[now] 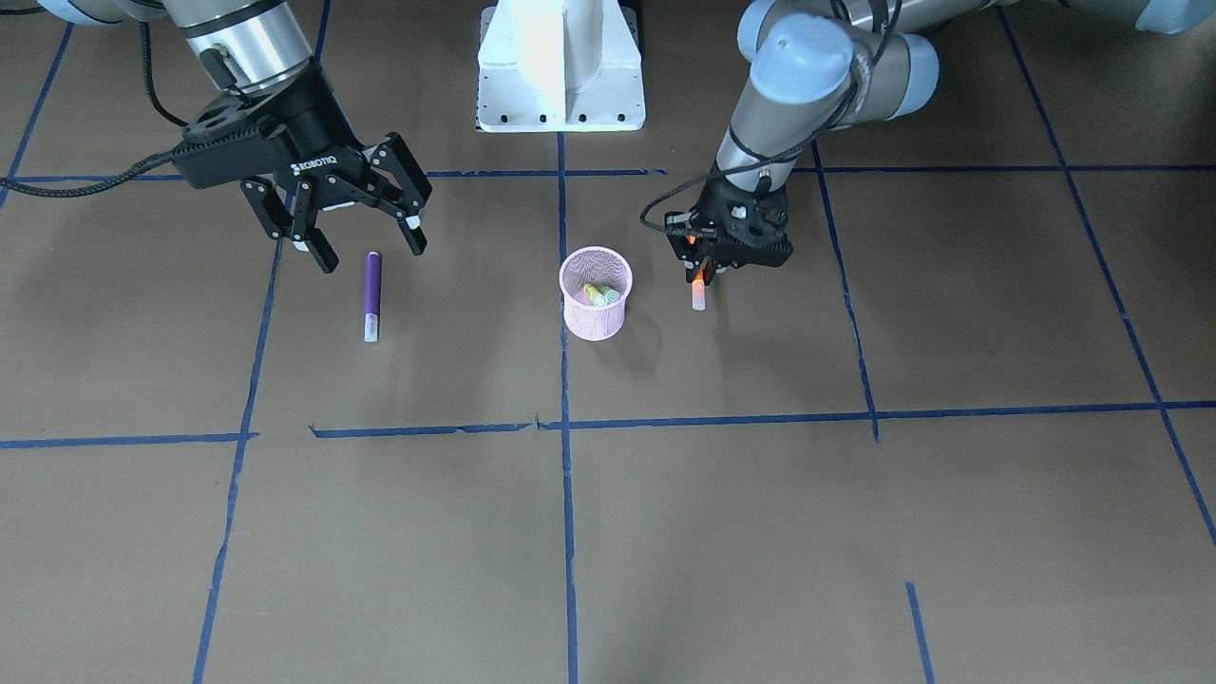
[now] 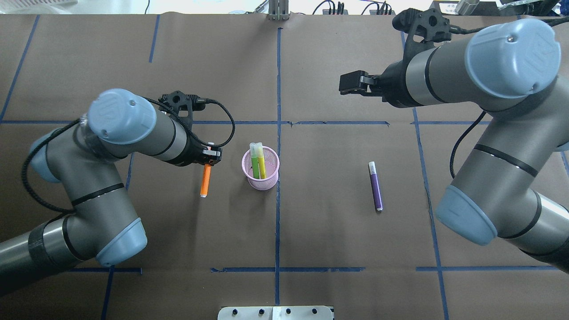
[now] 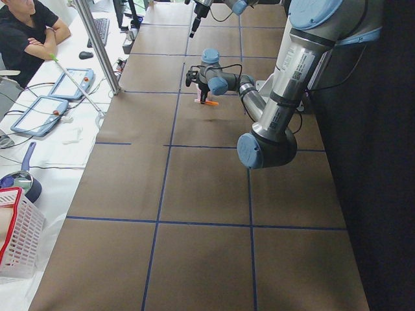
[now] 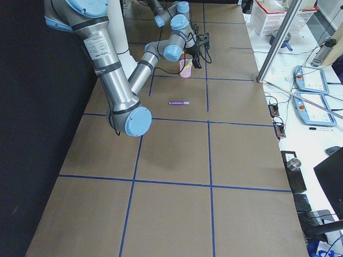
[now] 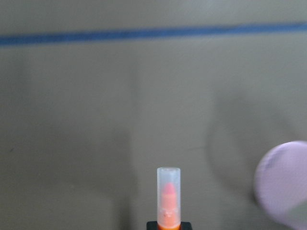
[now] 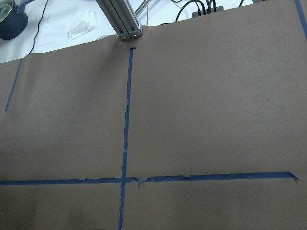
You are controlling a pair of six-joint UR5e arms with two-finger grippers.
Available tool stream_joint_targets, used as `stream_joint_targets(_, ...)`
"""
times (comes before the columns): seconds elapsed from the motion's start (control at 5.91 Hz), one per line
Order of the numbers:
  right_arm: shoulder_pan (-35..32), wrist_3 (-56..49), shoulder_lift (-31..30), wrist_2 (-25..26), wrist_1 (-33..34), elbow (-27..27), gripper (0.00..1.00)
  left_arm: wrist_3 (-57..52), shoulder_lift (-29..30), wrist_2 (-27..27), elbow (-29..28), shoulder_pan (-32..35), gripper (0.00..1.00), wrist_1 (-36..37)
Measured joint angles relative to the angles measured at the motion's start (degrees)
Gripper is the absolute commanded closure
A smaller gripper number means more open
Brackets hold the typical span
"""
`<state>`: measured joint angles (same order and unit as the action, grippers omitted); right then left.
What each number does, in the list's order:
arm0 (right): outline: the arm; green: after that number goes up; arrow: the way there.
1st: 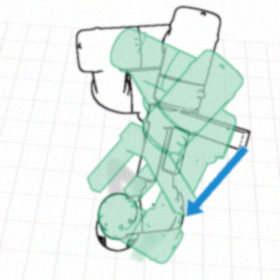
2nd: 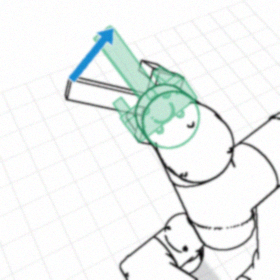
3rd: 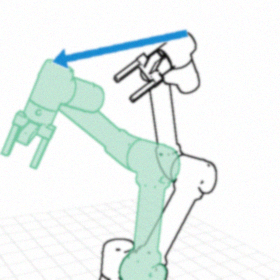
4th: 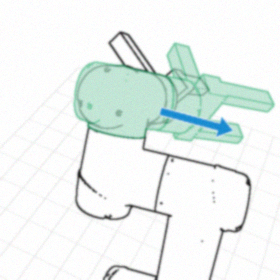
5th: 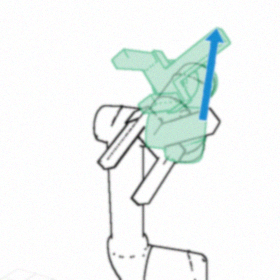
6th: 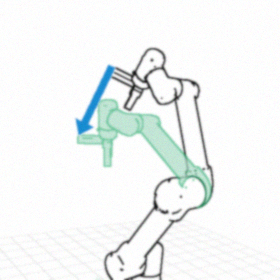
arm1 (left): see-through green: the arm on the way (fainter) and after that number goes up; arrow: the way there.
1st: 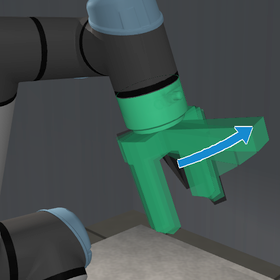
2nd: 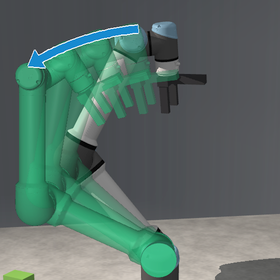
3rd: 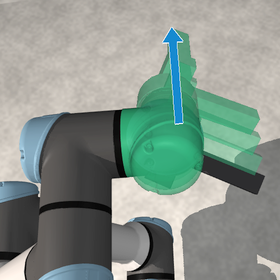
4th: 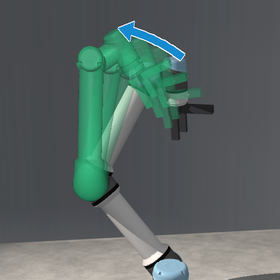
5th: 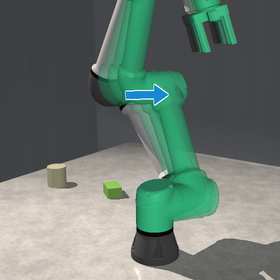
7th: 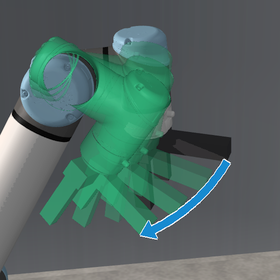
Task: Collect pens into pen holder
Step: 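Lift the orange highlighter with the left gripper and move it over the cup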
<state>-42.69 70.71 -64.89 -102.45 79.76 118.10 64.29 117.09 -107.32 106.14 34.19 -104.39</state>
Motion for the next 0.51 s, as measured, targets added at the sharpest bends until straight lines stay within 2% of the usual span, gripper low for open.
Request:
stream_joint_targets(0.17,-0.28,-0.03,-0.72,0.14,-0.03,0.48,0.0,-0.02,-0.14,4.41,1.26,-0.63,1.0,-6.57)
stream_joint_targets(0.51,-0.44,-0.05,-1.34,0.62,-0.04,0.62,0.0,-0.33,-0.11,18.58,-1.0,-6.23,1.0,-24.54)
